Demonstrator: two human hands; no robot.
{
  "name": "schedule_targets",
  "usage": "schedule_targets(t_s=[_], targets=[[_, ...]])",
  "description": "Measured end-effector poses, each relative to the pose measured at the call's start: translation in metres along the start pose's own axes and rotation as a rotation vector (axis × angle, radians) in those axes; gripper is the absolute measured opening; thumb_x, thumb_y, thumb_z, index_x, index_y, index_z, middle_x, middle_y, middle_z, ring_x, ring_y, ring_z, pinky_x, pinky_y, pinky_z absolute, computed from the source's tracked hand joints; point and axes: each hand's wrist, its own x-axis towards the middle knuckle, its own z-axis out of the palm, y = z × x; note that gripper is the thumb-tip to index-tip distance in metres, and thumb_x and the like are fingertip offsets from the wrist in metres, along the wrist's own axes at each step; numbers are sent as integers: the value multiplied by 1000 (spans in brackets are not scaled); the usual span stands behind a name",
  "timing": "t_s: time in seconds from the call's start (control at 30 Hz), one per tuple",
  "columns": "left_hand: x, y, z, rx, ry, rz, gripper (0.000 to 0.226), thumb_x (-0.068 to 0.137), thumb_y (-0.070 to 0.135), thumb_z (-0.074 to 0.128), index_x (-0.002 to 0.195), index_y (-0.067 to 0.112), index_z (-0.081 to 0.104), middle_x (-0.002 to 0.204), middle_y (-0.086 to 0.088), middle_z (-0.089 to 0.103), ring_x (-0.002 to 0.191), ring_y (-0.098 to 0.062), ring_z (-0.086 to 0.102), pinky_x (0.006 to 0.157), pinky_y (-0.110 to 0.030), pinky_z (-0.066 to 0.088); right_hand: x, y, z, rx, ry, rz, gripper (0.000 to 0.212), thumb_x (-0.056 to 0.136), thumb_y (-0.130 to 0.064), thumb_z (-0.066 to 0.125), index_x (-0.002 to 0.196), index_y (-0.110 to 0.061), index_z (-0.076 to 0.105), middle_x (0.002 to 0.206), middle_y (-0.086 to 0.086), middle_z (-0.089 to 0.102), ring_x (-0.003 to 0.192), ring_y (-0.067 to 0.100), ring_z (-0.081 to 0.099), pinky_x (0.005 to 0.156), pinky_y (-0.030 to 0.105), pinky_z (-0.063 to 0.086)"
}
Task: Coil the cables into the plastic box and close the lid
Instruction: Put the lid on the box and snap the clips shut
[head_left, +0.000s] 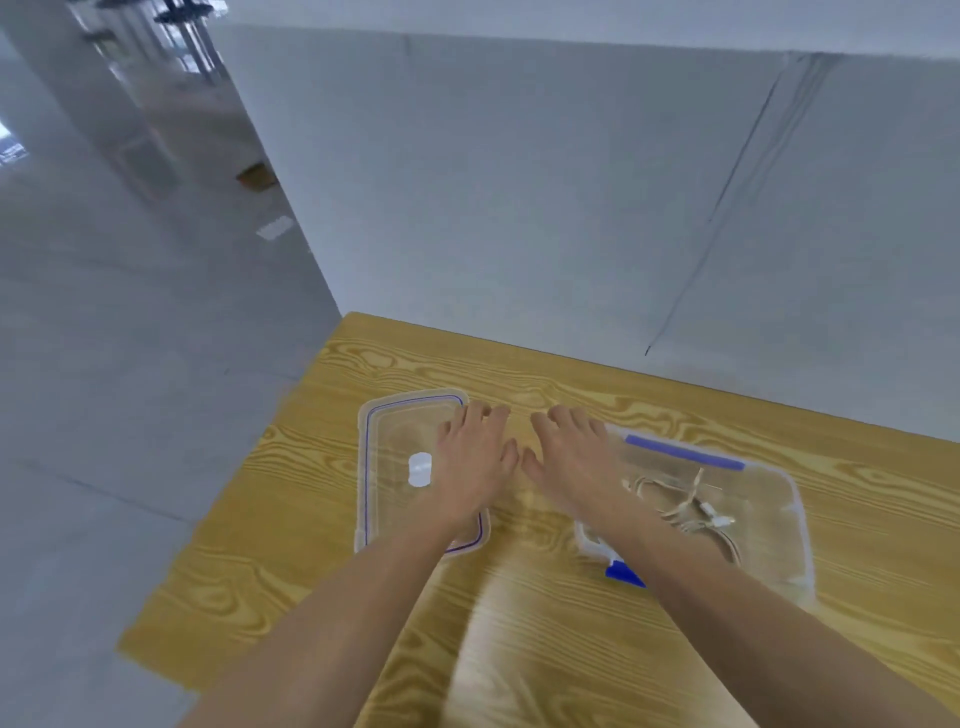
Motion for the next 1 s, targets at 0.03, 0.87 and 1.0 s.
schedule_targets(t_s=[0.03, 0.87, 1.0], targets=[[-4, -13, -1, 6, -9, -32, 42, 89, 29, 47, 130, 17, 48, 125, -7, 52, 115, -25, 47, 92, -39, 38, 4, -10, 4, 4, -16, -20, 35, 81, -35, 54, 105, -11, 61, 104, 11, 64, 98, 32, 58, 78, 43, 44], [-62, -155, 44, -402, -130, -646, 42, 87, 4, 47, 128, 14, 49, 129, -10, 41, 109, -25, 49, 83, -26, 39, 4, -83, 94, 380, -428, 368, 15, 94, -11, 37, 108, -8, 39, 88, 9, 54, 74, 27, 49, 63, 35, 38], [-60, -148, 30, -493, -68, -671, 35, 88, 10, 53, 123, 16, 55, 123, -8, 51, 104, -23, 54, 84, -28, 44, 2, -83, 84, 562, -300, 480, 23, 91, -10, 41, 113, -6, 44, 93, 8, 54, 75, 23, 51, 63, 34, 38]])
